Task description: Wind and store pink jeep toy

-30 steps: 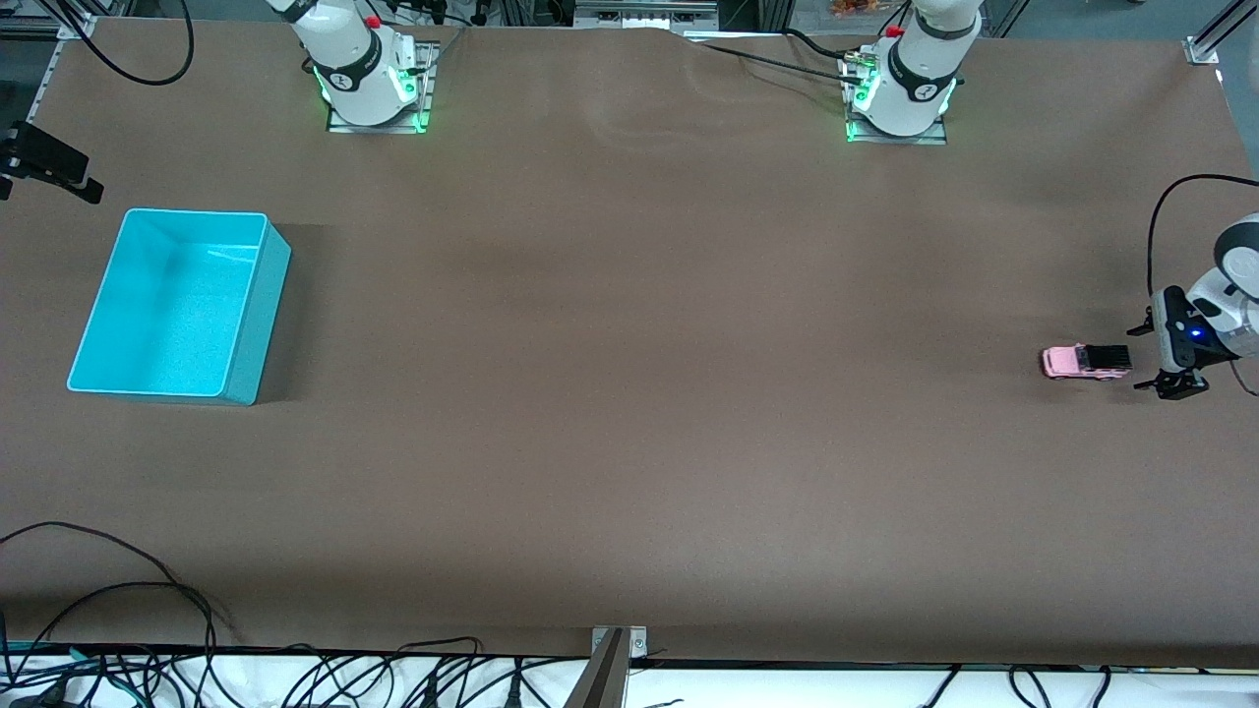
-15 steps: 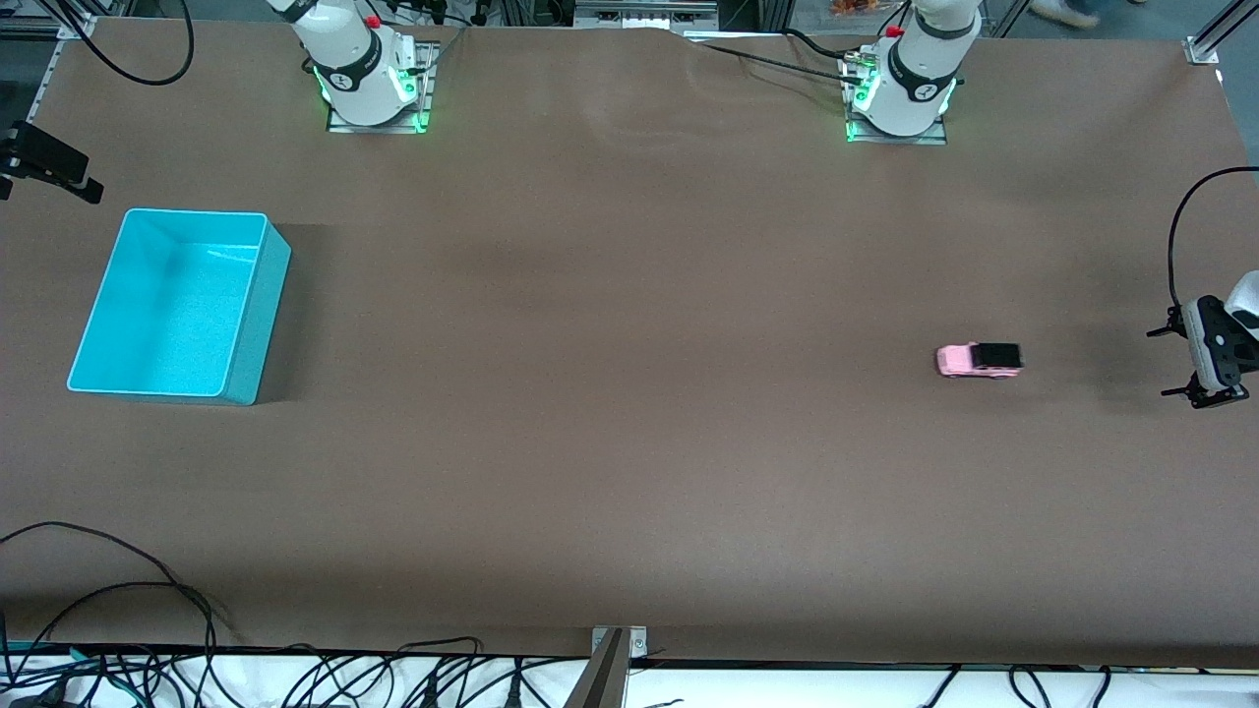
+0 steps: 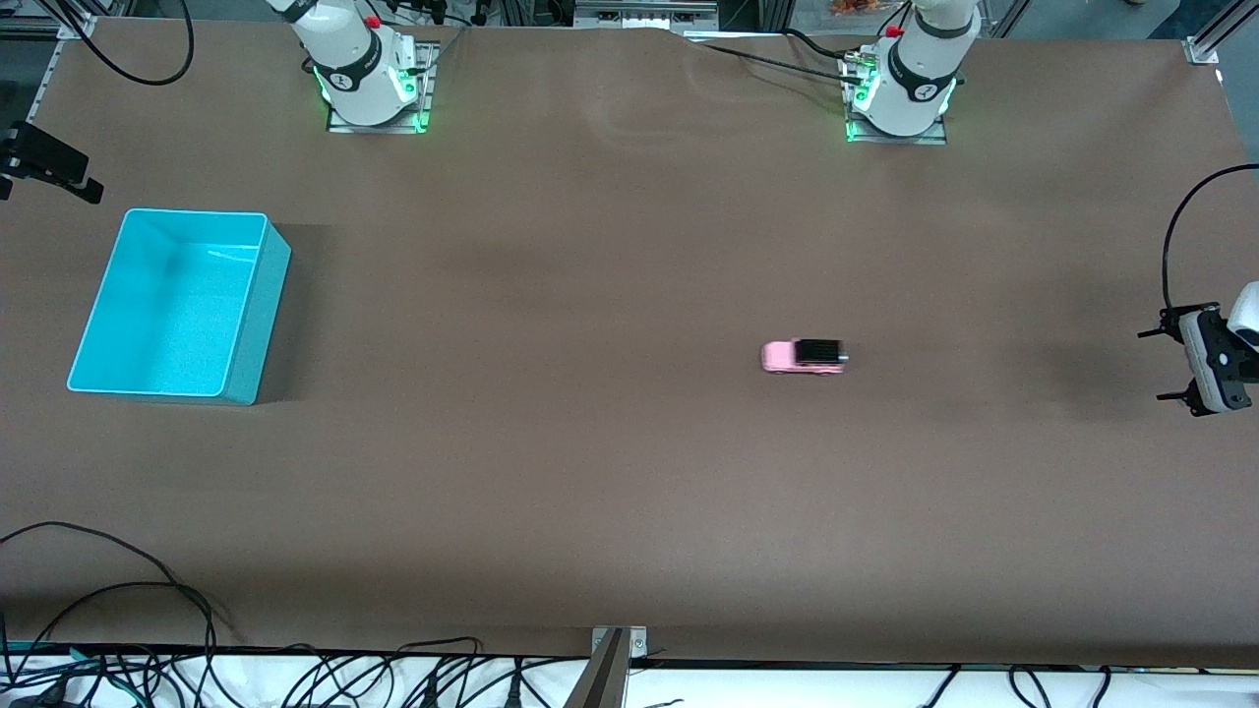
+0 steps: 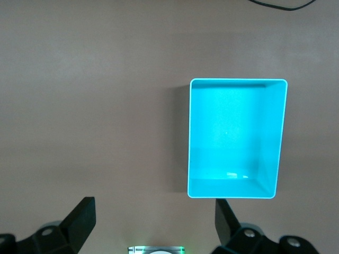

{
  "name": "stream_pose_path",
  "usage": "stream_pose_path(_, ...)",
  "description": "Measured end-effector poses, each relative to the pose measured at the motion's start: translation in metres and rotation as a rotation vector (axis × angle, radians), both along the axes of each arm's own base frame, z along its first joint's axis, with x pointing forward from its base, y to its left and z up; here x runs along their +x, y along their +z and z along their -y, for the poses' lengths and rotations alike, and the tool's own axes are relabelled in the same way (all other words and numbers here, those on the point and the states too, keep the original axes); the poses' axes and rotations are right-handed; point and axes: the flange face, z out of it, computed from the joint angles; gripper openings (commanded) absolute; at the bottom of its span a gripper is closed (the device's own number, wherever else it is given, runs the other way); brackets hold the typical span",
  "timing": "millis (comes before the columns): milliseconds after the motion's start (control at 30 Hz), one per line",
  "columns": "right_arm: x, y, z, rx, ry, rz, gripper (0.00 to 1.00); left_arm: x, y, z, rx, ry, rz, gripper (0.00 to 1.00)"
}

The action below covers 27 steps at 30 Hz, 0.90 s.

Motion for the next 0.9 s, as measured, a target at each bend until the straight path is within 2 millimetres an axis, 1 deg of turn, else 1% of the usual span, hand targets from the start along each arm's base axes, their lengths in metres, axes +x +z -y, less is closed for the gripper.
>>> stream_pose_path(200, 0.000, 0.000, 0.000, 0.000, 0.000, 0.000, 1.00, 0.009, 0.021, 0.040, 0.023, 0.062, -0.017, 1.00)
stream_pose_path(401, 0.000, 0.000, 0.000, 0.000, 0.000, 0.000, 1.00, 0.010, 0.044, 0.078, 0.047, 0.128, -0.045, 1.00)
stream_pose_path(534, 0.000, 0.000, 0.000, 0.000, 0.000, 0.000, 1.00, 0.010, 0.059, 0.108, 0.066, 0.174, -0.065, 1.00)
stream_pose_path(668, 0.000, 0.000, 0.000, 0.000, 0.000, 0.000, 1.00, 0.010, 0.074, 0.143, 0.090, 0.221, -0.081, 1.00)
stream_pose_path(901, 0.000, 0.000, 0.000, 0.000, 0.000, 0.000, 1.00, 0.008, 0.095, 0.212, 0.138, 0.308, -0.089, 1.00)
